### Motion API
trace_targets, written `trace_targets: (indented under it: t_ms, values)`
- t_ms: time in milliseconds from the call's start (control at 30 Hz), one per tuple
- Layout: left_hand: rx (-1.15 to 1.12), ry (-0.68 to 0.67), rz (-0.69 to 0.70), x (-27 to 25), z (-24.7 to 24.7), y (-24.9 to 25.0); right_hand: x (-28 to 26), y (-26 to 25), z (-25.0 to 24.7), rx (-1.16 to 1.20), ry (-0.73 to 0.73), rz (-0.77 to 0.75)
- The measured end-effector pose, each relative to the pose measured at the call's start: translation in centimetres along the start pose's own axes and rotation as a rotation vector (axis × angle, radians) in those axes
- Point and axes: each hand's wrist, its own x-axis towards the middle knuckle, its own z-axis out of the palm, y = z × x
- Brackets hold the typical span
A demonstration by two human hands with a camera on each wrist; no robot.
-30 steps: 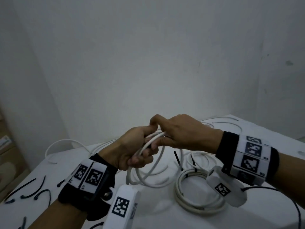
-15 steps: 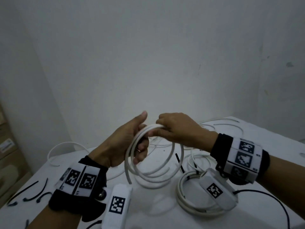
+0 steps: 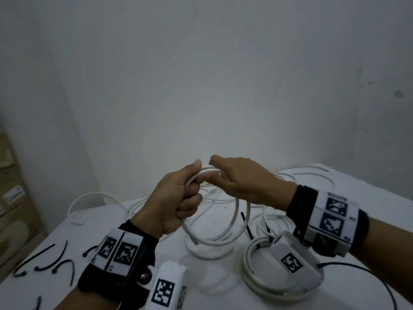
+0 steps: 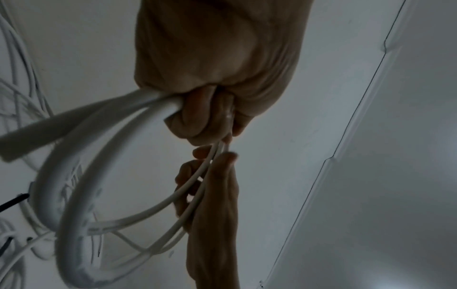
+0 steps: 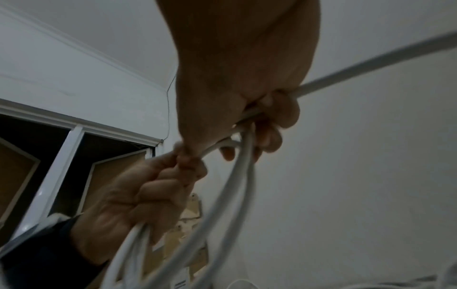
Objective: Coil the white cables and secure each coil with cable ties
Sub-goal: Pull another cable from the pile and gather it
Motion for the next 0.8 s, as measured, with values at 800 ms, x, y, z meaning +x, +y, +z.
trace_targets:
  t_ms: [800]
  values:
    - [-0.763,-0.161,0.235,1.1,-8.4,8.3,-7.2,7.1,6.7,0.695,0.228,0.439]
